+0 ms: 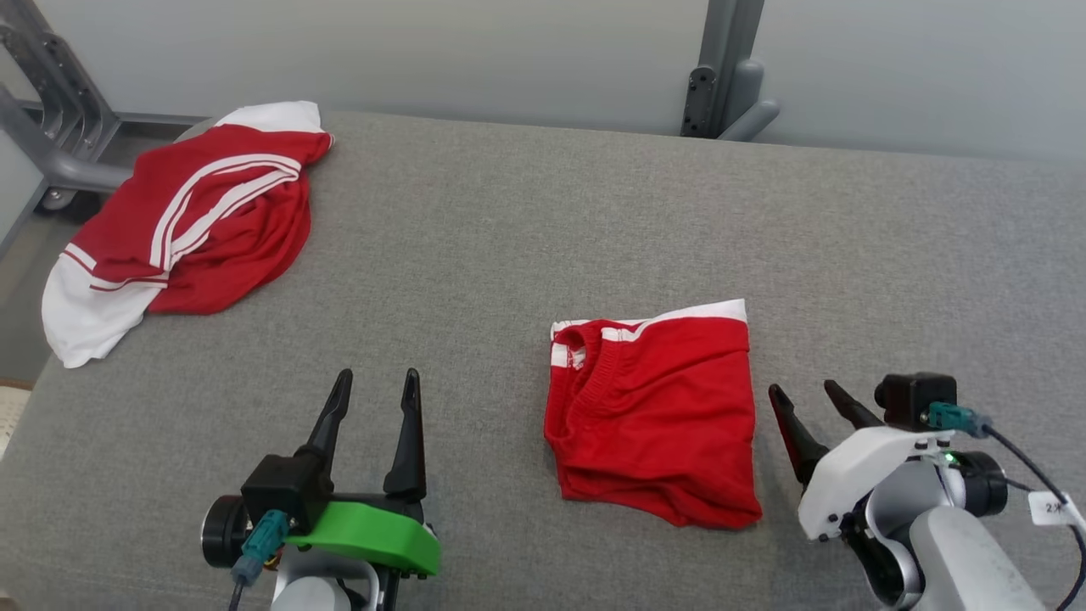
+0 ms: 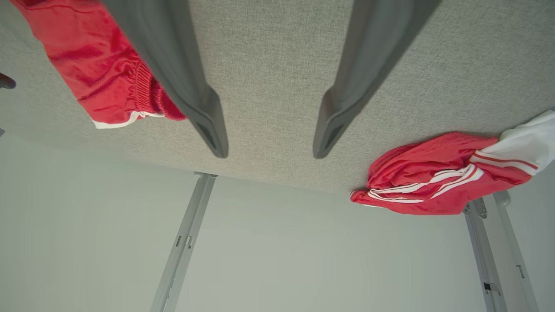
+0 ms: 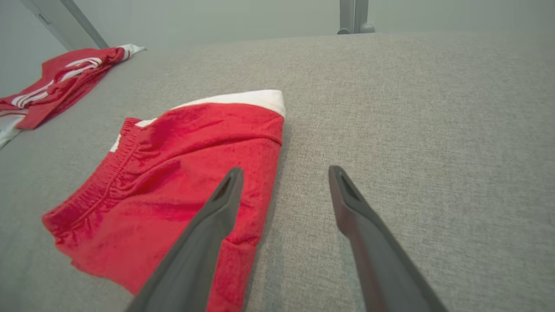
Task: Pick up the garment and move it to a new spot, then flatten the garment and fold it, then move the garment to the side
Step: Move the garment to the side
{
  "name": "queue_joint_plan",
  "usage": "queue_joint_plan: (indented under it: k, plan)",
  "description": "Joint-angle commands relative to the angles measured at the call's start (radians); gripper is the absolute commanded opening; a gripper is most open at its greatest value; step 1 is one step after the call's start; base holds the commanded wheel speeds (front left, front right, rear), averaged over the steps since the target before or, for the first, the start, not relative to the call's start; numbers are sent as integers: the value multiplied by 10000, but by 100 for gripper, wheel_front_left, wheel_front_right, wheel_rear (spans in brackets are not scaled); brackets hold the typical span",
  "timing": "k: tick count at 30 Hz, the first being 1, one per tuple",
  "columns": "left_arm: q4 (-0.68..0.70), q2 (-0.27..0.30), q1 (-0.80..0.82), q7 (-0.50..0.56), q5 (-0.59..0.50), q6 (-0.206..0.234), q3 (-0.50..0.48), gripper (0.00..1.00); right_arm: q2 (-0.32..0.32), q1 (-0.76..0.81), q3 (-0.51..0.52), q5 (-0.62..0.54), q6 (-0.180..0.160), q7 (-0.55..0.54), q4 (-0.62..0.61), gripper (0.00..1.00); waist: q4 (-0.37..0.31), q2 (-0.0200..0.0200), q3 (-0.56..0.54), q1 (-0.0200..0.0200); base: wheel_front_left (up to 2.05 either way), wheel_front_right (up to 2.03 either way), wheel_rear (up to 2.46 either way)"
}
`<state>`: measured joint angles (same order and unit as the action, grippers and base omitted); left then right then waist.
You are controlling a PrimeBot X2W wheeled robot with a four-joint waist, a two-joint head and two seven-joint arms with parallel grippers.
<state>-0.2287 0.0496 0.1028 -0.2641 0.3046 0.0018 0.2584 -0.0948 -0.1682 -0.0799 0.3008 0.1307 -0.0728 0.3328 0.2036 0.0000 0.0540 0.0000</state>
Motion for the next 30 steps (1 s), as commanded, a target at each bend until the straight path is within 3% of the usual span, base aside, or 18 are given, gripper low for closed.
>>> queue_joint_plan:
  k: [1,9,18,20,22,23,30]
  plan:
    - [21,18,180,-1,-68,42,16,100,-196,-230,-35,34,-1,-154,75,100,293,0,310,0,0,0,0]
    - [105,18,419,-1,122,149,214,100,-780,-962,-585,1425,-1,-1484,762,100,839,0,811,0,0,0,0]
    - [134,18,481,-1,177,202,180,100,-1070,-1395,-1273,2424,-1,-2180,1294,100,920,0,1051,0,0,0,0]
    - [146,18,515,-1,148,209,179,100,-1133,-1539,-1436,2485,-1,-2086,1325,45,893,0,1103,0,0,0,0]
    - [161,18,524,-1,115,223,188,100,-1236,-1702,-1557,2511,-1,-1921,1309,4,840,0,1154,0,0,0,0]
    - [164,18,535,-1,96,219,185,100,-1298,-1765,-1602,2509,-1,-1836,1311,0,800,0,1179,0,0,0,0]
    - [247,16,666,1,-36,146,108,100,-1846,-2258,-1812,2277,-2,-1362,1284,0,97,0,1508,0,0,0,0]
